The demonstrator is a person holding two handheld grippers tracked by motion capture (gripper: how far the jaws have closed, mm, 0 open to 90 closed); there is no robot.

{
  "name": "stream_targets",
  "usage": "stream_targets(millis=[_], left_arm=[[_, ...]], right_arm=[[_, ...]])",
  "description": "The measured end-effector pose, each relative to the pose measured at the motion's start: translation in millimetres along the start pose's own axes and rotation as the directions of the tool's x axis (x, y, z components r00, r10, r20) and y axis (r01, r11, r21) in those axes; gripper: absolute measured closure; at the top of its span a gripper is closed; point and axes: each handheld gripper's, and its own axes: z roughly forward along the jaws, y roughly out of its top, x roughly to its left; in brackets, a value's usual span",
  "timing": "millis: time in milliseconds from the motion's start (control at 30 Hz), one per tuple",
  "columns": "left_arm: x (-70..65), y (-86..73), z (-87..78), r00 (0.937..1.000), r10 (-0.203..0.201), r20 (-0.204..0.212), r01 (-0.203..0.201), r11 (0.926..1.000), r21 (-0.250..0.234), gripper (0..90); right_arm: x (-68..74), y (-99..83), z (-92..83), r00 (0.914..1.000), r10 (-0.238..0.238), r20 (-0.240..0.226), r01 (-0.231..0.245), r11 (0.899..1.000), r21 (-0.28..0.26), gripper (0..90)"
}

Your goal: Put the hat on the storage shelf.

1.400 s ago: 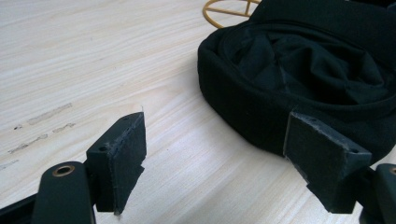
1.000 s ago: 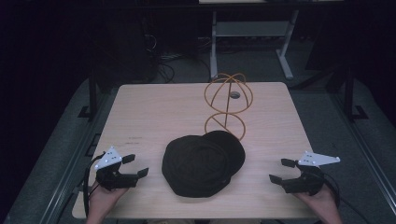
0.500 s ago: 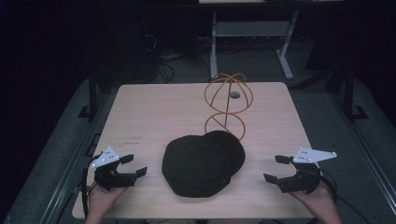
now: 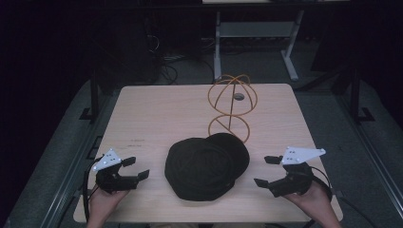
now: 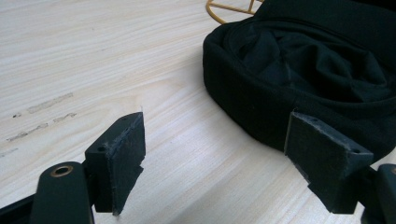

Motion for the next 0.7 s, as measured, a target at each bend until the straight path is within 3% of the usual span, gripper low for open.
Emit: stream_targets(millis=[333, 700], left_arm=[[2.0, -0.3, -1.1, 1.0000, -0.009, -0.001, 0.009, 0.9999, -0.009, 19.9], [1.6, 0.4, 0.0, 1.0000, 0.000, 0.002, 0.000, 1.0000, -0.001, 19.9]], right_arm=[[14.2, 31.1, 25.8, 0.9941, -0.062, -0.089, 0.066, 0.997, 0.046, 22.5], [23.8, 46.8, 48.3, 0.9868, -0.103, -0.125, 0.115, 0.989, 0.094, 28.5]])
